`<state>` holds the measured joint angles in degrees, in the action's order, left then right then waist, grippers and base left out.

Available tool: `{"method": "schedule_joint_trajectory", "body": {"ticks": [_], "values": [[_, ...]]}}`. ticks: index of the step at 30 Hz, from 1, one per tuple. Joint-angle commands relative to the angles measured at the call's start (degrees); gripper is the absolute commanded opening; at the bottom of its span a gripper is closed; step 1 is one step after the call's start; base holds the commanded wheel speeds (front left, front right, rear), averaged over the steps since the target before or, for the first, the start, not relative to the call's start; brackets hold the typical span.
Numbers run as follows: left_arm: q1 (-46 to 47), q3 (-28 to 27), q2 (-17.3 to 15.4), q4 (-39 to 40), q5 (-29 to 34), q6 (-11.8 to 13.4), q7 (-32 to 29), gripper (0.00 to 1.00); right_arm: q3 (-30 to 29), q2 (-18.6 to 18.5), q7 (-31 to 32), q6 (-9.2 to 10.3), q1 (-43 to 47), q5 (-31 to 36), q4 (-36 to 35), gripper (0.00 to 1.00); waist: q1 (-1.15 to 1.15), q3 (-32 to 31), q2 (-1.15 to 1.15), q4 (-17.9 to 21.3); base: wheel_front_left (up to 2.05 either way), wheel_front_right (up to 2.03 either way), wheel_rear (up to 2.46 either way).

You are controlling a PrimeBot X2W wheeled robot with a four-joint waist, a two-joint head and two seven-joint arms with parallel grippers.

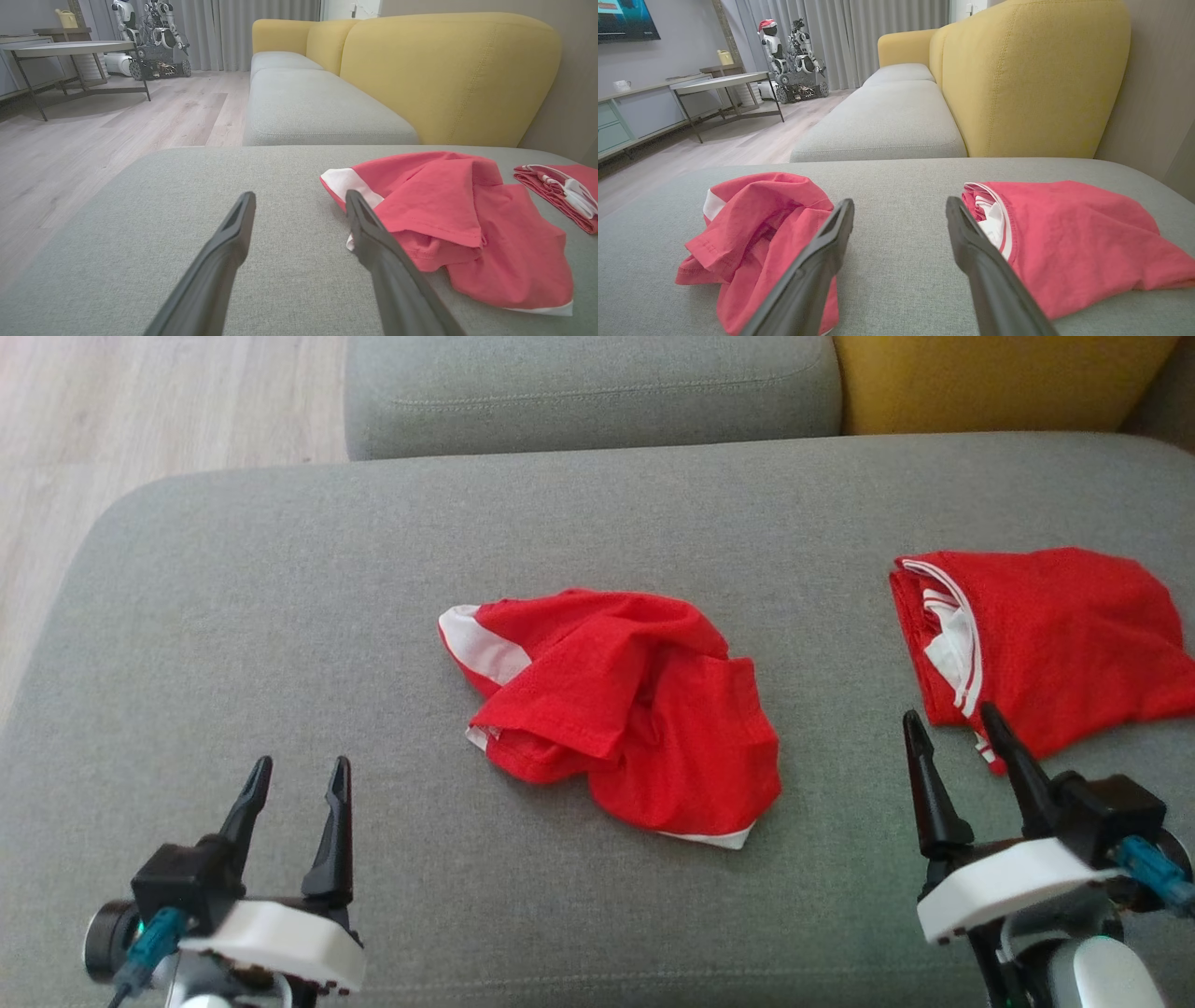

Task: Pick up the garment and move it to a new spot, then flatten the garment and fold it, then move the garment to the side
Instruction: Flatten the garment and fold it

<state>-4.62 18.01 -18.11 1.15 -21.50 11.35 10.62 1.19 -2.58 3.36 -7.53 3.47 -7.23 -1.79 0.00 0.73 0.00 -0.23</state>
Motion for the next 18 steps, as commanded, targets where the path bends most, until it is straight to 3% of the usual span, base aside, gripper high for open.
{"method": "schedule_joint_trajectory", "body": {"ticks": [1, 7, 18], "values": [[3.3, -2.0, -1.5, 1.8, -0.2, 0.1, 0.5, 1.00, 1.3, -0.3, 0.1, 0.04, -1.7, -0.5, -2.4, 1.00, 0.00, 0.2, 0.00, -0.1, 0.00, 0.00, 0.00], [4.3, -1.7, -1.5, 2.0, -0.1, -0.1, 0.6, 1.00, 4.5, -0.3, 0.7, 0.04, -2.5, -0.2, -1.3, 1.00, 0.00, 1.6, 0.00, -0.7, 0.00, 0.00, 0.00], [9.7, -0.2, -0.6, 0.7, 0.3, -1.9, 1.8, 1.00, 23.3, -0.3, -0.8, 0.04, -11.7, -3.9, 11.2, 1.00, 0.00, 6.8, 0.00, -5.8, 0.00, 0.00, 0.00]]}}
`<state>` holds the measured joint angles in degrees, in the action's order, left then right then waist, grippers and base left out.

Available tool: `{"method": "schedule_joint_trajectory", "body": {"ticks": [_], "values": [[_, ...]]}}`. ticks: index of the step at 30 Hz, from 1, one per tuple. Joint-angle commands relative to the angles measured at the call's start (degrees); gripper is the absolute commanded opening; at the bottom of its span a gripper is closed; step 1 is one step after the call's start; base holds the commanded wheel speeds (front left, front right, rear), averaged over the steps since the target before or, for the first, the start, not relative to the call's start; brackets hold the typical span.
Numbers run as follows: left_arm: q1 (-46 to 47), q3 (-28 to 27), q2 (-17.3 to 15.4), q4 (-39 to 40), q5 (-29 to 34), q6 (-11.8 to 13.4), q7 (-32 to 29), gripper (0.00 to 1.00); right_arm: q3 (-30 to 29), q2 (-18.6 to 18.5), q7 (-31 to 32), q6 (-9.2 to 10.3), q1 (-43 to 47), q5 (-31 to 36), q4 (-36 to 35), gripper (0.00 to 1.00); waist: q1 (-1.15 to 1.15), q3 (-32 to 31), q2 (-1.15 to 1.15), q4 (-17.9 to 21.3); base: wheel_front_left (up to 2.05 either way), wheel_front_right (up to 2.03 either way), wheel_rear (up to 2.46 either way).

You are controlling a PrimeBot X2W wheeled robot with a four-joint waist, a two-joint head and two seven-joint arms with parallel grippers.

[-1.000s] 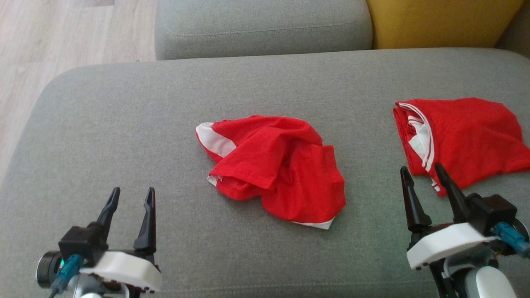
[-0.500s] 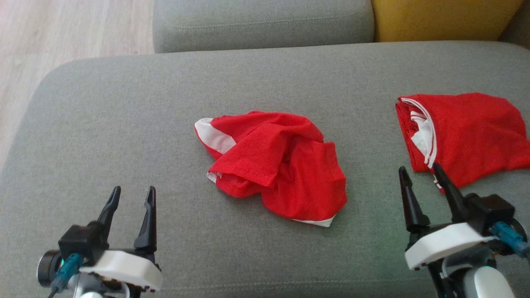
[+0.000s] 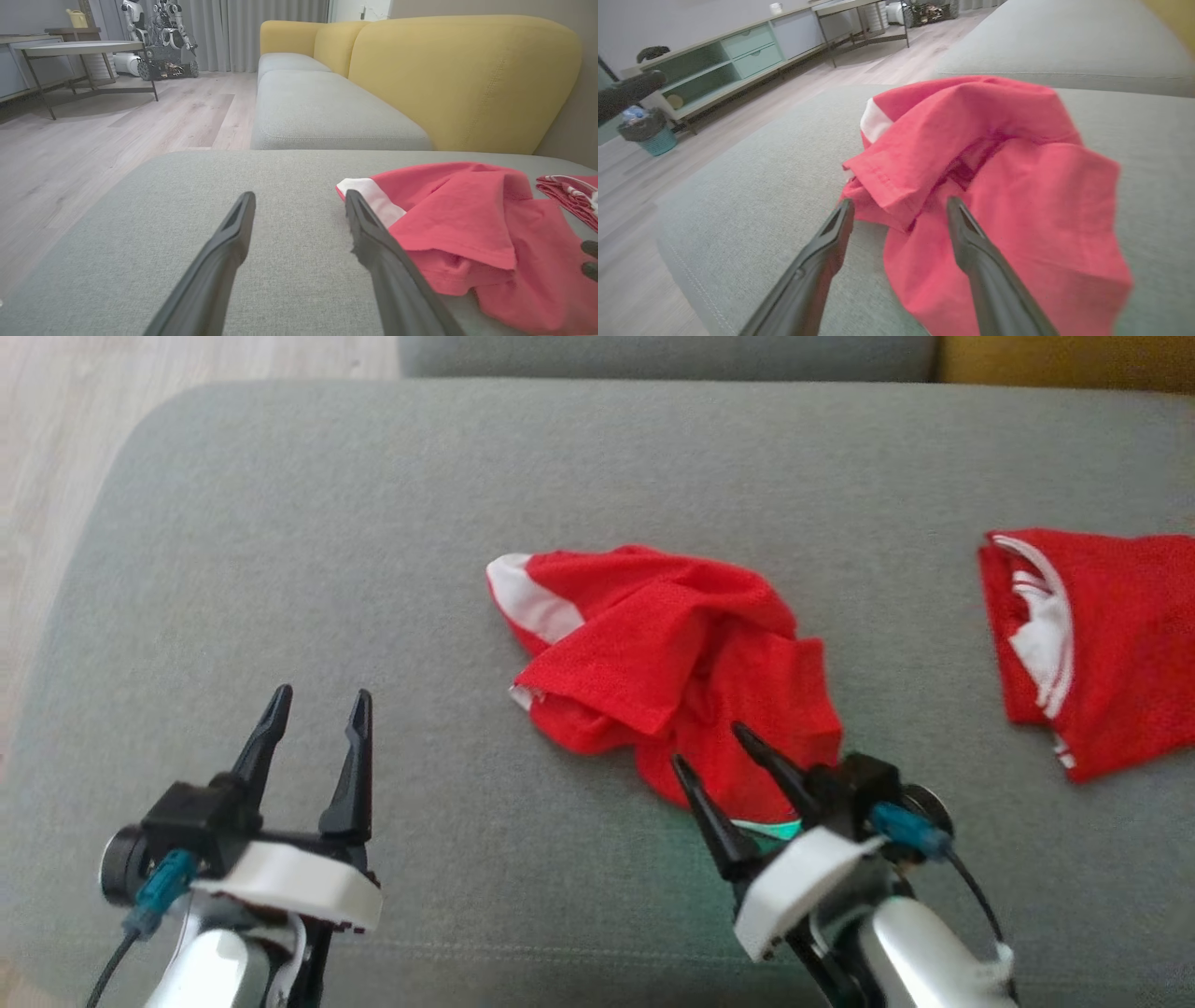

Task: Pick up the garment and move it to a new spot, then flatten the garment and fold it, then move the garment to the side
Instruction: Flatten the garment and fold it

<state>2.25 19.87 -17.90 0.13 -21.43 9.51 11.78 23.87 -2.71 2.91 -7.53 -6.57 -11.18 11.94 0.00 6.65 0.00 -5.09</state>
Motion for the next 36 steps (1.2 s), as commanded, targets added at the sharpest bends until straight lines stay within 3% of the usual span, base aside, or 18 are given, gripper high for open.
{"method": "schedule_joint_trajectory", "body": {"ticks": [1, 8, 9, 10, 11, 12, 18, 24, 31, 36], "values": [[3.3, -2.0, -0.7, 1.4, 0.2, -0.2, 0.8, 1.00, 1.7, -0.2, -0.8, 0.04, -2.8, -0.7, -1.0, 1.00, 0.00, 1.3, 0.00, -1.4, 0.00, 0.00, 0.00], [5.5, -1.6, 0.3, -0.5, 0.2, -1.1, 1.9, 1.00, 4.8, -0.2, -3.6, 0.04, -10.9, -2.7, 9.7, 1.00, 0.00, 3.2, 0.00, -3.3, 0.00, 0.00, 0.00], [5.7, -1.6, 0.4, -0.7, 0.2, -1.1, 2.0, 1.00, 4.9, -0.2, -4.2, 0.04, -11.7, -2.9, 10.8, 0.93, 0.00, 3.3, 0.00, -3.4, 0.00, 0.00, 0.00], [5.7, -1.7, 0.5, -0.9, 0.1, -1.2, 2.1, 1.00, 5.1, -0.2, -4.5, 0.04, -12.4, -3.0, 12.1, 0.43, 0.00, 3.4, 0.00, -3.5, 0.00, 0.00, 0.00], [5.8, -1.7, 0.6, -1.1, 0.1, -1.2, 2.2, 1.00, 5.3, -0.2, -4.6, 0.04, -13.1, -2.9, 13.4, 0.09, 0.00, 3.4, 0.00, -3.5, 0.00, 0.00, 0.00], [5.9, -1.8, 0.6, -1.2, 0.1, -1.2, 2.3, 1.00, 5.5, -0.2, -4.8, 0.04, -13.7, -2.9, 14.6, 0.00, 0.00, 3.5, 0.00, -3.4, 0.00, 0.00, 0.00], [6.2, -2.3, 0.7, -2.0, 0.2, -1.3, 2.7, 1.00, 6.9, -0.2, -7.7, 0.04, -16.3, -5.3, 17.1, 0.00, 0.00, 3.4, 0.00, -2.9, 0.00, 0.00, 0.00], [5.6, -3.0, 0.4, -2.0, 0.2, -1.1, 3.0, 1.00, 6.9, -0.2, -10.5, 0.04, -16.8, -6.9, 8.9, 0.00, 0.00, 2.8, 0.00, -0.7, 0.00, 0.00, 0.00], [5.1, -3.4, 0.2, -1.4, 0.2, -0.8, 3.0, 1.00, -2.7, -0.2, -7.0, 0.04, -10.9, -4.0, -0.9, 0.00, 0.00, 2.7, 0.00, 1.2, 0.00, 0.00, 0.00], [5.2, -3.4, 0.0, -0.7, 0.2, -0.7, 3.1, 1.00, -14.9, -0.2, 0.0, 0.04, -3.0, 0.2, -6.5, 0.00, 0.00, 3.4, 0.00, 2.3, 0.00, 0.00, 0.00]]}}
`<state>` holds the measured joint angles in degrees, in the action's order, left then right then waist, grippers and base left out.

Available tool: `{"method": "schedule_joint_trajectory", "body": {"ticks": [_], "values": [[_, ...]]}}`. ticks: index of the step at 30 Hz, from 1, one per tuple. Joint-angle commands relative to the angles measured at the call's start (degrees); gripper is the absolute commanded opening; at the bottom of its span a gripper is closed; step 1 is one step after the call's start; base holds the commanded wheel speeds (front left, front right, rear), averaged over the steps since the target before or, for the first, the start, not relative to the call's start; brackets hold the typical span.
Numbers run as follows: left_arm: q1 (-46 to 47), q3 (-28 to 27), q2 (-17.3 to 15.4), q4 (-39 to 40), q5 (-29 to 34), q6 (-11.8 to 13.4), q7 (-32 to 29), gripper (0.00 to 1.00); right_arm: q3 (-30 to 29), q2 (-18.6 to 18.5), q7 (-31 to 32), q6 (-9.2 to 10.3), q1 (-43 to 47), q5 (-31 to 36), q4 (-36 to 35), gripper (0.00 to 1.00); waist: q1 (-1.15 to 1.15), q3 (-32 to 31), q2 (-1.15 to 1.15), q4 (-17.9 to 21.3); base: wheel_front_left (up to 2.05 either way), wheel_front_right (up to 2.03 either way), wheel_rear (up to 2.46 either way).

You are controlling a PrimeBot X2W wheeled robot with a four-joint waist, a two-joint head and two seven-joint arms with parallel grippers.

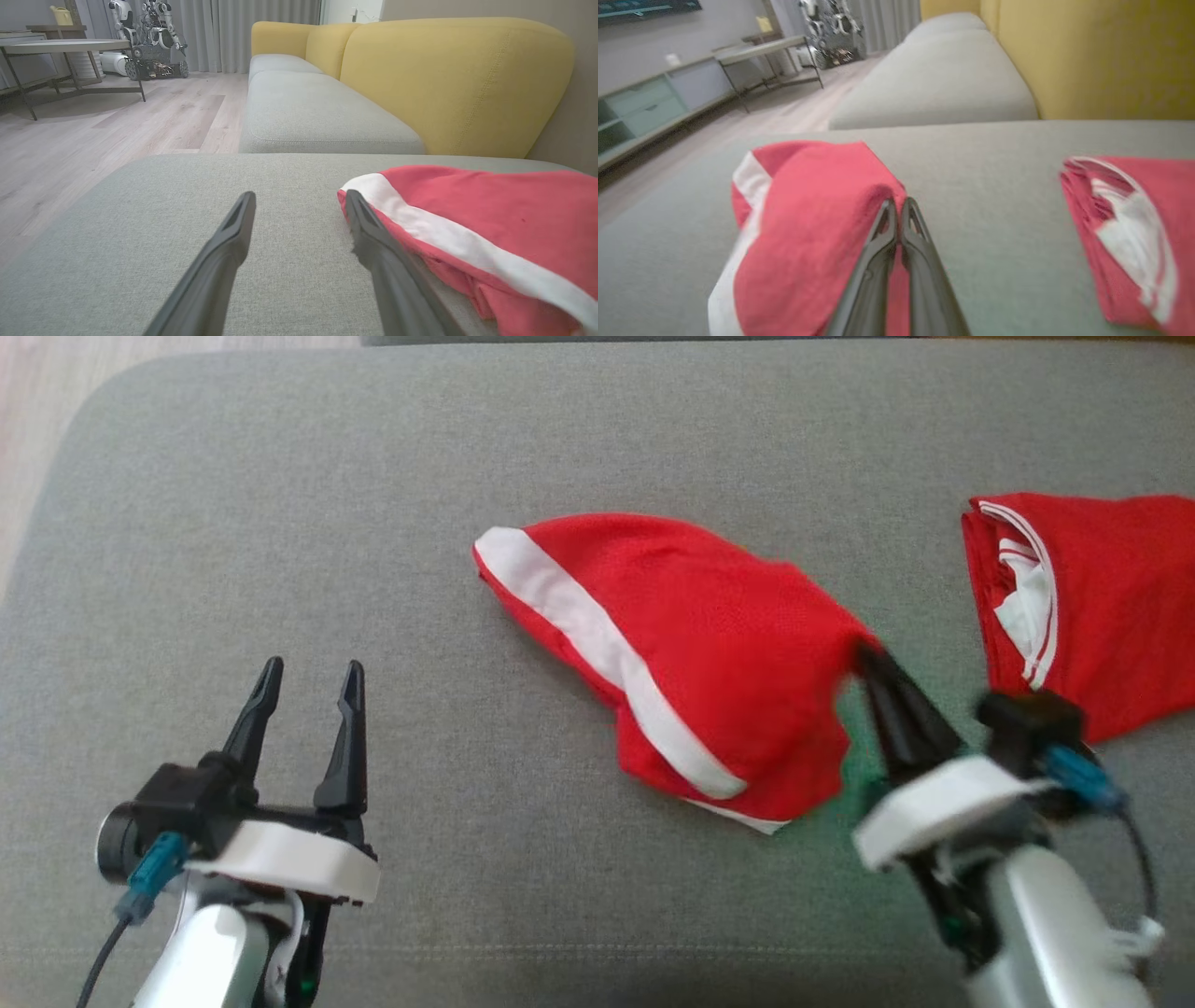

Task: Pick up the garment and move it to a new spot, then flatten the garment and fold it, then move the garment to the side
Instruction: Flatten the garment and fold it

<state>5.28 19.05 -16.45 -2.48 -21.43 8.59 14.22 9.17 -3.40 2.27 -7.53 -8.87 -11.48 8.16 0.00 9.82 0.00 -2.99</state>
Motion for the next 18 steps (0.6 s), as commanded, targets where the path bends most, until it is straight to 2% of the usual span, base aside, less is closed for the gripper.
{"method": "schedule_joint_trajectory", "body": {"ticks": [1, 5, 10, 11, 12, 18], "values": [[2.1, -2.6, -1.4, 1.9, 0.2, 0.2, 0.6, 1.00, -0.2, 0.5, 0.7, 0.04, -0.7, 0.5, -2.7, 0.00, 0.00, 0.2, 0.00, 0.1, 0.00, 0.00, 0.00], [2.5, -2.6, -1.6, 1.9, 0.2, 0.2, 0.6, 1.00, -6.7, 0.5, 2.2, 0.04, 1.9, -0.5, -1.5, 0.00, 0.00, 0.8, 0.00, 0.4, 0.00, 0.00, 0.00], [3.0, -2.5, -1.8, 1.8, 0.1, 0.2, 0.6, 1.00, -9.3, 0.5, 0.7, 0.04, -0.2, -3.2, 4.8, 0.00, 0.00, 1.3, 0.00, 0.6, 0.00, 0.00, 0.00], [3.1, -2.5, -1.8, 1.8, 0.1, 0.1, 0.6, 1.00, -9.4, 0.5, -0.1, 0.04, -1.0, -3.7, 6.0, 0.39, 0.00, 1.3, 0.00, 0.5, 0.00, 0.00, 0.00], [3.1, -2.4, -1.8, 1.7, 0.1, 0.1, 0.6, 1.00, -9.3, 0.5, -0.6, 0.04, -1.8, -3.8, 7.1, 1.00, 0.00, 1.2, 0.00, 0.4, 0.00, 0.00, 0.00], [2.8, -2.1, -1.9, 1.2, 0.1, 0.3, 0.6, 1.00, -7.8, 0.5, -3.2, 0.04, -3.5, -2.8, 7.7, 1.00, 0.00, 0.2, 0.00, 0.0, 0.00, 0.00, 0.00]]}}
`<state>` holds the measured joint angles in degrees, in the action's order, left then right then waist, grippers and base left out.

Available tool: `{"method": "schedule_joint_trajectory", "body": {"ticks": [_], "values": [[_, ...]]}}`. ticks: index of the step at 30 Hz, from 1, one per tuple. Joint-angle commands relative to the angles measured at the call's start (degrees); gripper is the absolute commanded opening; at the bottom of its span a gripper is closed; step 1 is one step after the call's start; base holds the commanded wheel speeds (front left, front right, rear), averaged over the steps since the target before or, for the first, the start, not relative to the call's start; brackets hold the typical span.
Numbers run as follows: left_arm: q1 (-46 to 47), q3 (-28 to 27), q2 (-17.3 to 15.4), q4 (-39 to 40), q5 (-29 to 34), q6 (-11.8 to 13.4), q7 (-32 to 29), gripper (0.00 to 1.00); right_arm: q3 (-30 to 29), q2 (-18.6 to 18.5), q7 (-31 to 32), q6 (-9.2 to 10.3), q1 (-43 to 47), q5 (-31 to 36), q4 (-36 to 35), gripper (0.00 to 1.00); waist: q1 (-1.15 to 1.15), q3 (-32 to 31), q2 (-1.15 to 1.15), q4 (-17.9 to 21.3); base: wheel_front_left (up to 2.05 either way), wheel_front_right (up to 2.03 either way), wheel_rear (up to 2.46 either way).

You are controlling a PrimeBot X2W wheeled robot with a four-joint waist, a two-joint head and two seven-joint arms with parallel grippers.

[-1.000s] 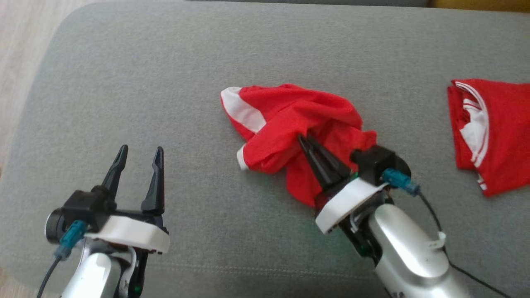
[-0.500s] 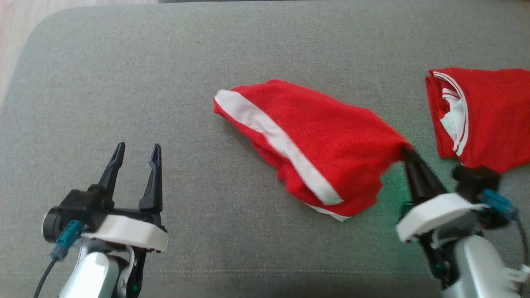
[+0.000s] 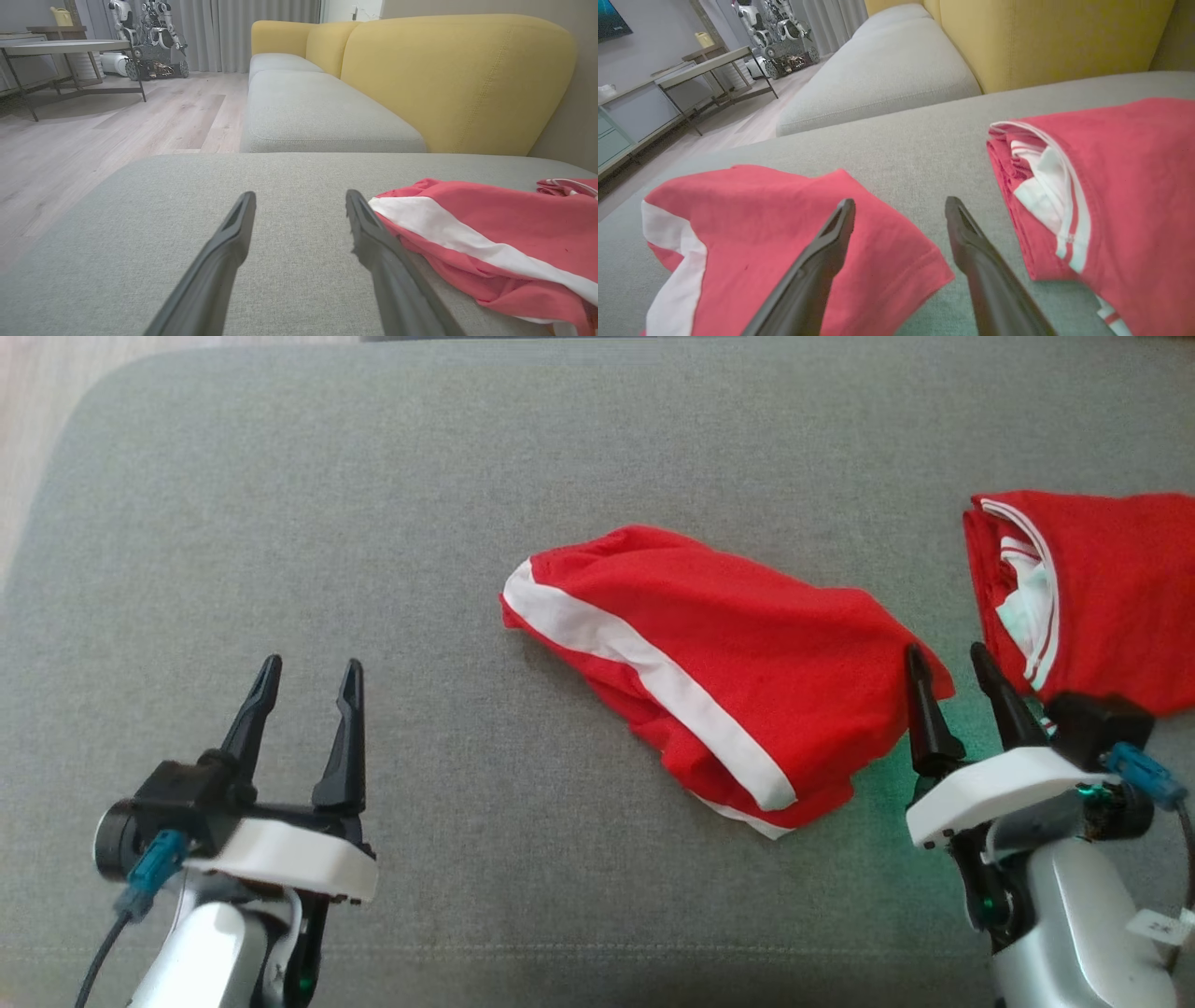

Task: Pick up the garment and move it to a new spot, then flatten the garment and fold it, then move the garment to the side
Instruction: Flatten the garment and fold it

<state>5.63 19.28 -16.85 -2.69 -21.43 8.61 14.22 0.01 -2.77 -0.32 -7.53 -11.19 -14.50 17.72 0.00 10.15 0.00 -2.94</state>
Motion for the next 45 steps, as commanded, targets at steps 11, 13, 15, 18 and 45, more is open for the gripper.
{"method": "schedule_joint_trajectory", "body": {"ticks": [11, 13, 15, 18, 45], "values": [[-0.2, -2.4, -1.8, 0.9, -0.3, 1.5, 0.6, 1.00, 4.1, -0.1, 0.9, 0.04, 3.5, 8.3, -16.5, 1.00, 0.00, -4.1, 0.00, 0.1, 0.00, 0.00, 0.00], [-0.8, -2.3, -1.9, 1.1, -0.2, 1.9, 0.4, 1.00, 4.5, -0.1, 1.8, 0.04, 5.2, 9.1, -18.9, 1.00, 0.00, -4.9, 0.00, 0.1, 0.00, 0.00, 0.00], [-1.5, -2.3, -2.0, 1.3, -0.2, 2.2, 0.2, 1.00, 4.8, -0.1, 2.5, 0.04, 7.1, 9.6, -20.9, 1.00, 0.00, -5.6, 0.00, 0.1, 0.00, 0.00, 0.00], [-2.6, -2.2, -2.2, 1.7, -0.3, 2.7, -0.1, 1.00, 5.3, -0.1, 3.5, 0.04, 10.0, 9.8, -23.2, 1.00, 0.00, -6.7, 0.00, 0.3, 0.00, 0.00, 0.00], [-4.0, -1.4, -2.9, 3.7, -1.4, 3.5, -1.8, 1.00, 5.1, -0.1, 5.7, 0.04, 14.2, 7.8, -26.6, 1.00, 0.00, -7.5, 0.00, 0.8, 0.00, 0.00, 0.00]]}}
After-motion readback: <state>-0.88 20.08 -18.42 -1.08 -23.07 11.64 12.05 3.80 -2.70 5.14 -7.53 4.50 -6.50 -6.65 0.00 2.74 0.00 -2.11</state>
